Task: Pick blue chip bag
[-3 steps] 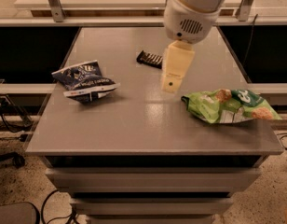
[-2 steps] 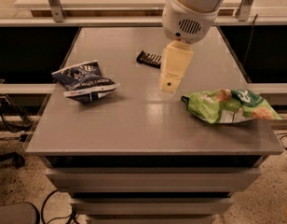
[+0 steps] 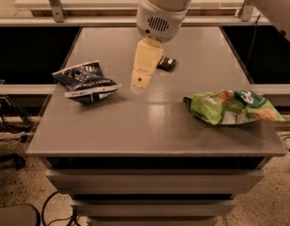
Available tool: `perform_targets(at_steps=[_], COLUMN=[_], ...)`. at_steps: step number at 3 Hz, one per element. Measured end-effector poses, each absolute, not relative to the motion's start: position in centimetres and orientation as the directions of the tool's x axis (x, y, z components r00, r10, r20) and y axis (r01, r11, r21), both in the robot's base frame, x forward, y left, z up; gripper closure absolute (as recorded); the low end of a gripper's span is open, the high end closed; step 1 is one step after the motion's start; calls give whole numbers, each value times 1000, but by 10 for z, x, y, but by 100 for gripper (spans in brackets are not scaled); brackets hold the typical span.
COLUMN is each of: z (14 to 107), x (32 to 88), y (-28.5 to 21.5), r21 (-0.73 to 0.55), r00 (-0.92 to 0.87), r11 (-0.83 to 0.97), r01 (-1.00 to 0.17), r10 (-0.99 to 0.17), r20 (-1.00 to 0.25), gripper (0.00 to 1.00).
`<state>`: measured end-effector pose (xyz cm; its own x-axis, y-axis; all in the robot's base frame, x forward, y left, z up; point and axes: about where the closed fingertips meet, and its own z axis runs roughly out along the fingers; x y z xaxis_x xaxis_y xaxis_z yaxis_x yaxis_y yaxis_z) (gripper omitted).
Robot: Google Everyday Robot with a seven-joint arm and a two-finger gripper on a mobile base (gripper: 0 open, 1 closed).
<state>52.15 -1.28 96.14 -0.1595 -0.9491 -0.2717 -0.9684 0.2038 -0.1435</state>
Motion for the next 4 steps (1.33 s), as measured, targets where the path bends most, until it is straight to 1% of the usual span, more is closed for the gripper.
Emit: perform_targets(at_steps=[2,4], z=[947,918], x=[557,579], y=[81,141], r21=[-119,-97], r00=[-223,-378], r11=[261,405], r01=[-958,-909], r10=[-938,-900], r20=[-264,-217], gripper=[0,0])
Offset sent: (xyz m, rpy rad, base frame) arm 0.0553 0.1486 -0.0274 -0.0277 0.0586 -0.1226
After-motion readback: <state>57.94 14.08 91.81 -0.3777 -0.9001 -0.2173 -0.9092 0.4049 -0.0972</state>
